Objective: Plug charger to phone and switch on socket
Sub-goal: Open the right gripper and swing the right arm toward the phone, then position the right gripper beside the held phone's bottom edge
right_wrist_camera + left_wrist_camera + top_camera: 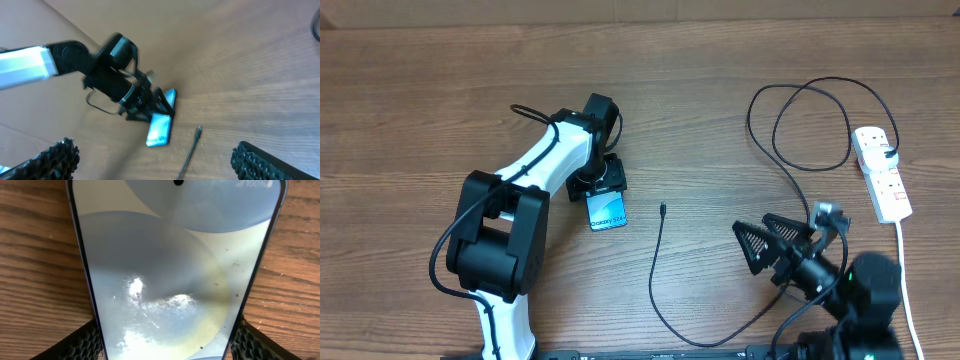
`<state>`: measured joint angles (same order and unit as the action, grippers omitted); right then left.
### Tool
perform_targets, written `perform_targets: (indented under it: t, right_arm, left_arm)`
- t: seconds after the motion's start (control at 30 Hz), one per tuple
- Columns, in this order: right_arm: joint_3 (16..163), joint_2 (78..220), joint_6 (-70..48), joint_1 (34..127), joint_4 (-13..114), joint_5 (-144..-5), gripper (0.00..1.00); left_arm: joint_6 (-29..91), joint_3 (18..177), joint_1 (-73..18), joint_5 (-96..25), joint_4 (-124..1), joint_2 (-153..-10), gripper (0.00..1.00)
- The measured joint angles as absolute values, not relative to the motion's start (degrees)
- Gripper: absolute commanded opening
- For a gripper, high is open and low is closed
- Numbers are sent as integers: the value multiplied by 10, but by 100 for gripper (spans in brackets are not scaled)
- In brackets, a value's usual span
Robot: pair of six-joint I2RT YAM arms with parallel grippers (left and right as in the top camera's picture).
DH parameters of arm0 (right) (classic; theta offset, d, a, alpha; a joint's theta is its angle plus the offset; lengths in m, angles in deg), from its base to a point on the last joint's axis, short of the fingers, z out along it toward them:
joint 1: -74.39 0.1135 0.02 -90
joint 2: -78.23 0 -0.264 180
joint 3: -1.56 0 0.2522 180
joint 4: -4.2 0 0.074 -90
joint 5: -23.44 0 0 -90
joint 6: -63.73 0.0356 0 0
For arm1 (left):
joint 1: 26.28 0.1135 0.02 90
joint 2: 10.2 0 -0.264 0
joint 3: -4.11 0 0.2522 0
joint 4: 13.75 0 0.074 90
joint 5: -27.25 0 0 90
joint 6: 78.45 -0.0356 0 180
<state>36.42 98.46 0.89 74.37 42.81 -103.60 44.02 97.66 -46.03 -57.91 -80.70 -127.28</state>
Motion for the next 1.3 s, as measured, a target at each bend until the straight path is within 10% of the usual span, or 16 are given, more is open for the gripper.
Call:
perform_targets:
  t: [0.3,0.5,0.77,1.07,1.3]
  right_arm:
    - [594,1318,-110,744,603,-1057,98]
    - [633,1472,-133,756,508,-1176,69]
    - [632,1661,-118,881,392,-1213,63]
    - [632,1705,-48,951,274,-1084,73]
    - [632,1728,15,1030,253,-999,47]
  left_arm:
    - [409,998,-459,-534,-811,-1276,73]
    - [388,1001,-459,-505,-811,-1276,74]
    - [381,1003,-459,-492,-810,-1276,75]
    - [403,1004,-459,-548,-801,-1276,100]
    - [424,1004,-451,-569,-794,-1276,100]
